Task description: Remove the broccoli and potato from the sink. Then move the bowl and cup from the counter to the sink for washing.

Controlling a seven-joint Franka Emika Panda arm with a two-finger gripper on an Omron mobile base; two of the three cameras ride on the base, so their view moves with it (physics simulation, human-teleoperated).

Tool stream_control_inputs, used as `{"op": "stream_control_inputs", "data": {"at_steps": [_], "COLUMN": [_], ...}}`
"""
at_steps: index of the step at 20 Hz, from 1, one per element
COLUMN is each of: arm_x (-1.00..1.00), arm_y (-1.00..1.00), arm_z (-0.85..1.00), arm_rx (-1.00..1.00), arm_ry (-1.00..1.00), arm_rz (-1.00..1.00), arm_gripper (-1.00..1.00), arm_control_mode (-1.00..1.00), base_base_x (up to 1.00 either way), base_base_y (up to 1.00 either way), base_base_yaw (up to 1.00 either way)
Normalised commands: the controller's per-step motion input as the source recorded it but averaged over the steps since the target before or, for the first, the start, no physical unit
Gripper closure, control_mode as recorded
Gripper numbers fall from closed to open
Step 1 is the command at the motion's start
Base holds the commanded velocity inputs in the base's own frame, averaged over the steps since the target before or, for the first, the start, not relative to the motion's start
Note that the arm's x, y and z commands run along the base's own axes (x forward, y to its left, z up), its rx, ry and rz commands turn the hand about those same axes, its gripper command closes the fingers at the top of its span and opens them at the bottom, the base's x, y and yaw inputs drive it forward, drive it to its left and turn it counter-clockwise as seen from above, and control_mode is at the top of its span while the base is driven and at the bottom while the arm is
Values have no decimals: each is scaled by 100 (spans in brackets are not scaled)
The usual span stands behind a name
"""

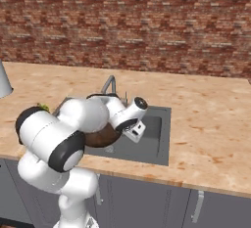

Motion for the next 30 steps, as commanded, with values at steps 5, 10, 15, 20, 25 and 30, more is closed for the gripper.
{"op": "stream_control_inputs", "data": {"at_steps": [5, 10, 15, 20, 25, 30], "arm_x": [17, 16, 15, 9, 0, 0], "arm_y": [2, 3, 1, 0, 0, 0], "arm_z": [-27, -28, -28, -24, -22, -21], "arm_rx": [0, 0, 0, 0, 0, 0], "arm_ry": [0, 0, 0, -1, -2, -4], "arm_rz": [0, 0, 0, 0, 2, 2], "arm_gripper": [100, 100, 100, 100, 100, 100], "arm_control_mode": [-100, -100, -100, -100, -100, -100], "base_base_x": [0, 0, 0, 0, 0, 0], "base_base_y": [0, 0, 0, 0, 0, 0], "base_base_yaw": [0, 0, 0, 0, 0, 0]}}
